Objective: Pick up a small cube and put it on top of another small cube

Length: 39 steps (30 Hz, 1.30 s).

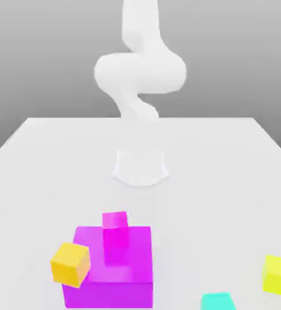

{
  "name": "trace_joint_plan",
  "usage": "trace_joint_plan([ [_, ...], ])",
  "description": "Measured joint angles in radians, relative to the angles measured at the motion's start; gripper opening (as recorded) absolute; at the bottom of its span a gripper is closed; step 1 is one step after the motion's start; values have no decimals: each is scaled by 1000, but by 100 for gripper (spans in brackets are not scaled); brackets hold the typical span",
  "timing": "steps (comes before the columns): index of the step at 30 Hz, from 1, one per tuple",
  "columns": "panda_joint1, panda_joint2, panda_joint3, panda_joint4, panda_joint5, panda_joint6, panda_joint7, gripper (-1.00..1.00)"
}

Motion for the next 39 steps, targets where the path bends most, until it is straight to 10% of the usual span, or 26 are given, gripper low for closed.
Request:
trace_joint_plan([
  [33,123,1202,107,60,-141,398,226,0],
  [34,129,1229,100,66,-147,420,231,-100],
  [39,129,1229,100,66,-147,420,231,-100],
])
